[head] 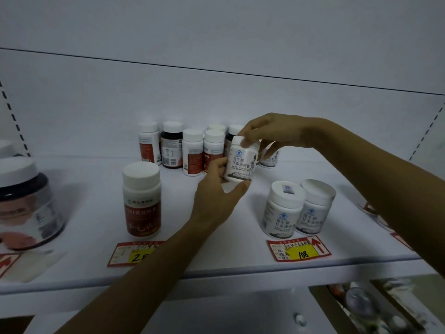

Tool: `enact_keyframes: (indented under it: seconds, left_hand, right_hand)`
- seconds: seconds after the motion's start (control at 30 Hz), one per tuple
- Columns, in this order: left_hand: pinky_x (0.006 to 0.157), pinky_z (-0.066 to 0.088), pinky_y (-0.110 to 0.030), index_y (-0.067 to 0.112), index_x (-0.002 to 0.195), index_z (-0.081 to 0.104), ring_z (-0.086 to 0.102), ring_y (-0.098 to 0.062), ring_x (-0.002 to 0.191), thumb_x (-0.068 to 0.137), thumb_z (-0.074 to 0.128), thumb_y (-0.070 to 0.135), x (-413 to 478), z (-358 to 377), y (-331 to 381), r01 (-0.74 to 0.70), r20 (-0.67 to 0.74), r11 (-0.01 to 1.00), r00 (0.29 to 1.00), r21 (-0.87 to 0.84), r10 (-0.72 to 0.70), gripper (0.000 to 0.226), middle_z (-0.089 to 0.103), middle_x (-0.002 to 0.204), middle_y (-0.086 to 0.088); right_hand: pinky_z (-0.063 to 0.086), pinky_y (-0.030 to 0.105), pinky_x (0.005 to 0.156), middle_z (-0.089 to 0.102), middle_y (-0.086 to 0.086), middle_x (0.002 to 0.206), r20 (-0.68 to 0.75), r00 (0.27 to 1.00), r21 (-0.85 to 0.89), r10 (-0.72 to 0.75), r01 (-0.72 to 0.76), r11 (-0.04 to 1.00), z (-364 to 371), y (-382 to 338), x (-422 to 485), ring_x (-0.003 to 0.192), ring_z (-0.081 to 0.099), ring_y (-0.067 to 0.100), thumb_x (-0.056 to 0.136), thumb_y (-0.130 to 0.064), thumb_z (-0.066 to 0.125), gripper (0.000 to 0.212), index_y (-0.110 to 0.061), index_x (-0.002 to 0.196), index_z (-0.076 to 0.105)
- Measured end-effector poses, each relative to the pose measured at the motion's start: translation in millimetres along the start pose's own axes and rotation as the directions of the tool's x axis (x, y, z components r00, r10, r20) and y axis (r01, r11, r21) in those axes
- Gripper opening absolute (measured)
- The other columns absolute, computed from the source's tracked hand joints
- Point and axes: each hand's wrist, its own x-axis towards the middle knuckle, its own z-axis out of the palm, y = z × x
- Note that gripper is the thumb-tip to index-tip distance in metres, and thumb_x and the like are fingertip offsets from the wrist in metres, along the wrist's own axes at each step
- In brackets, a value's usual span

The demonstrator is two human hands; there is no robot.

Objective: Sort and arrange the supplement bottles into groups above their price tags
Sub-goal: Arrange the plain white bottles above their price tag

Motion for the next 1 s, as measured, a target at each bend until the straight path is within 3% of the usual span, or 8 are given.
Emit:
enact_keyframes:
  seconds: [0.2, 0.3, 0.4, 0.57, 0.67, 0.8, 0.9, 1.0]
  left_hand:
    - [0.075, 0.041, -0.005, 0.020, 0.130, 0.040, 0.051, -0.004, 0.104, 0.079, 0.070, 0.027, -3.7, -0.2, 5.4, -0.002, 0.074, 1.000, 0.997, 0.007, 0.002, 0.060, 0.053, 0.125, 0.007]
    - [0.090, 0.042, -0.017, 0.020, 0.134, 0.038, 0.049, -0.007, 0.112, 0.090, 0.055, 0.029, -5.2, 2.5, 12.5, 0.082, 0.230, 0.996, 0.971, -0.045, -0.070, 0.048, 0.050, 0.134, 0.003]
    - [0.097, 0.039, -0.026, 0.022, 0.127, 0.045, 0.049, -0.012, 0.118, 0.098, 0.037, 0.032, -6.0, 8.4, 12.8, 0.103, 0.276, 0.995, 0.956, -0.008, -0.097, 0.032, 0.051, 0.135, -0.001]
    - [0.101, 0.041, -0.032, 0.014, 0.132, 0.047, 0.054, -0.017, 0.115, 0.099, 0.025, 0.040, -2.6, 17.0, 7.8, 0.185, 0.318, 0.977, 0.925, 0.104, -0.209, 0.047, 0.054, 0.134, -0.004]
    - [0.101, 0.043, -0.034, 0.012, 0.130, 0.047, 0.055, -0.019, 0.114, 0.098, 0.024, 0.043, -1.9, 17.8, 8.8, 0.206, 0.316, 0.965, 0.916, 0.160, -0.248, 0.050, 0.055, 0.132, -0.006]
    - [0.097, 0.043, -0.031, 0.012, 0.124, 0.051, 0.056, -0.015, 0.106, 0.098, 0.024, 0.041, -3.8, 17.7, 10.6, 0.183, 0.309, 0.964, 0.921, 0.191, -0.236, 0.048, 0.057, 0.129, -0.005]
    - [0.096, 0.044, -0.032, 0.011, 0.126, 0.050, 0.056, -0.015, 0.103, 0.099, 0.025, 0.040, -1.4, 17.2, 16.3, 0.186, 0.258, 0.971, 0.941, 0.153, -0.221, 0.047, 0.058, 0.124, -0.003]
    - [0.087, 0.045, -0.027, 0.014, 0.118, 0.051, 0.055, -0.014, 0.100, 0.099, 0.030, 0.038, 6.1, 18.3, 25.6, 0.177, 0.186, 0.981, 0.964, 0.077, -0.189, 0.037, 0.057, 0.112, 0.002]
  right_hand:
    - [0.059, 0.029, 0.069, 0.068, 0.003, 0.105, -0.039, 0.999, -0.006, 0.014, -0.015, 1.000, -2.9, 0.8, -10.5, 0.092, 0.069, 0.023, 0.084, -0.031, 0.067, 0.030, -0.016, 0.111, 0.064]
    - [0.058, 0.027, 0.067, 0.068, 0.001, 0.106, -0.013, 0.999, -0.053, 0.044, -0.045, 0.998, -5.9, 2.6, -21.2, 0.093, 0.069, 0.019, 0.085, -0.022, 0.067, 0.030, -0.017, 0.114, 0.062]
    - [0.058, 0.029, 0.069, 0.069, 0.003, 0.106, 0.024, 0.997, -0.082, 0.071, -0.069, 0.994, -5.0, 10.3, -32.7, 0.093, 0.068, 0.020, 0.083, -0.018, 0.068, 0.030, -0.014, 0.112, 0.063]
    - [0.059, 0.027, 0.068, 0.068, 0.002, 0.104, 0.071, 0.993, -0.111, 0.090, -0.081, 0.990, 5.9, 25.4, -39.7, 0.095, 0.067, 0.021, 0.080, -0.014, 0.072, 0.030, -0.013, 0.109, 0.063]
    - [0.058, 0.023, 0.063, 0.067, -0.002, 0.101, 0.074, 0.995, -0.107, 0.071, -0.063, 0.992, 8.3, 28.5, -42.3, 0.092, 0.066, 0.016, 0.080, -0.020, 0.072, 0.022, -0.020, 0.100, 0.064]
    - [0.058, 0.027, 0.068, 0.068, -0.002, 0.105, 0.052, 0.998, -0.102, 0.044, -0.039, 0.994, 5.2, 33.6, -45.2, 0.094, 0.067, 0.017, 0.083, -0.032, 0.068, 0.032, -0.016, 0.110, 0.066]
    - [0.057, 0.033, 0.080, 0.067, 0.003, 0.112, -0.046, 0.999, -0.079, 0.028, -0.032, 0.996, -1.2, 41.7, -44.5, 0.100, 0.066, 0.019, 0.086, -0.035, 0.064, 0.032, -0.016, 0.113, 0.065]
    - [0.055, 0.030, 0.078, 0.066, 0.007, 0.114, -0.156, 0.987, -0.033, 0.040, -0.045, 0.998, -8.3, 49.9, -41.5, 0.099, 0.065, 0.020, 0.089, -0.033, 0.062, 0.031, -0.011, 0.111, 0.063]
